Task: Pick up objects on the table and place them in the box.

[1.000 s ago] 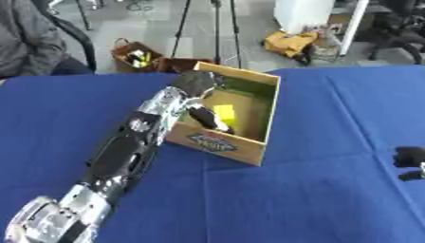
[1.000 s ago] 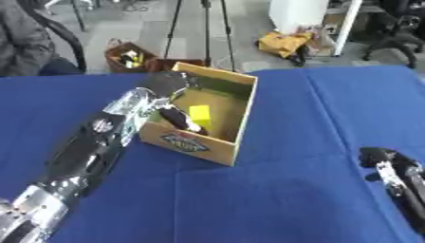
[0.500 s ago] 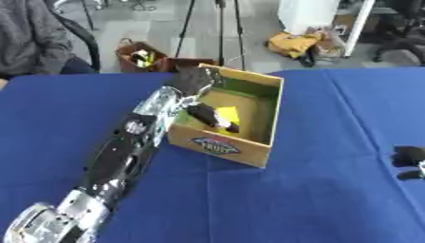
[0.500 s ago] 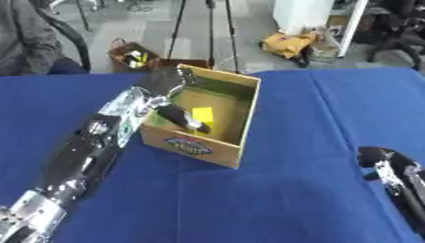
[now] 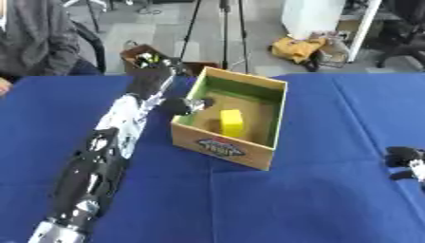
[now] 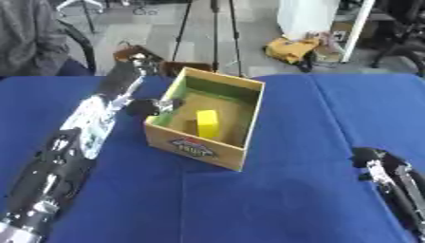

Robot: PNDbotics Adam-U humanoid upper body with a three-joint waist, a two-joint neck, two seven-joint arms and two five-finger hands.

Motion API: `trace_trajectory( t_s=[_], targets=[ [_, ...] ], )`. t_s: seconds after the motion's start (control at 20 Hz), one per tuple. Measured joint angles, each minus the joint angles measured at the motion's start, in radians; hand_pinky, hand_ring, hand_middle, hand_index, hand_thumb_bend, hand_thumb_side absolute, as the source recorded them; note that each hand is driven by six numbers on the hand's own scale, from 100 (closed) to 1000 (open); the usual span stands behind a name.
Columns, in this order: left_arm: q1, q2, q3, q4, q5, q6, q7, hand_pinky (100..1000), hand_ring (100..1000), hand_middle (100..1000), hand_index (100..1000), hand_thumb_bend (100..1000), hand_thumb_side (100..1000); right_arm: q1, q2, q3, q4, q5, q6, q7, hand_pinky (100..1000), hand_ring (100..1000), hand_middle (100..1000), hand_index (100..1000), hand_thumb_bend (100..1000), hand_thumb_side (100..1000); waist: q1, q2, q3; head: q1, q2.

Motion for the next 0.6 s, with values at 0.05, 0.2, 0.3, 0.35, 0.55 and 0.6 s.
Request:
trace_trajectory(
  t_s=[0.05, 0.2, 0.3, 0.35, 0.55, 0.6],
  targets=[
    [0.023, 0.0, 0.006, -0.023, 0.015, 0.01, 0.014, 698, 686, 641, 690, 639, 934, 0.001, 0.0, -0.002, 0.0, 0.0, 0.0, -0.001, 613, 718, 657, 782, 100, 981, 0.0, 0.0, 0.004, -0.002, 0.0],
    [0.092, 0.0, 0.014, -0.089, 0.057, 0.047, 0.053, 692, 678, 636, 689, 631, 944, 0.002, 0.0, -0.006, 0.001, 0.0, 0.001, -0.005, 613, 718, 657, 782, 100, 982, 0.0, 0.0, 0.01, -0.008, 0.0],
    [0.137, -0.002, 0.026, -0.121, 0.086, 0.073, 0.063, 690, 677, 635, 688, 628, 953, 0.005, 0.0, -0.008, 0.002, 0.0, 0.001, -0.008, 613, 718, 657, 782, 100, 982, 0.0, 0.0, 0.017, -0.014, 0.0],
    [0.162, -0.002, 0.032, -0.136, 0.1, 0.087, 0.063, 690, 677, 635, 689, 628, 954, 0.006, 0.0, -0.008, 0.002, 0.0, 0.001, -0.009, 613, 717, 657, 782, 100, 981, 0.0, 0.0, 0.019, -0.015, 0.0],
    [0.252, -0.002, 0.036, -0.204, 0.158, 0.143, 0.053, 682, 669, 629, 688, 614, 971, 0.008, 0.0, -0.008, 0.003, 0.0, 0.001, -0.009, 613, 717, 656, 782, 100, 982, 0.0, -0.007, 0.02, -0.016, 0.0],
    [0.275, -0.002, 0.036, -0.219, 0.172, 0.158, 0.048, 682, 668, 628, 688, 613, 971, 0.008, 0.0, -0.008, 0.004, 0.0, 0.001, -0.009, 613, 717, 656, 782, 100, 982, 0.0, -0.007, 0.021, -0.016, 0.0]
  ],
)
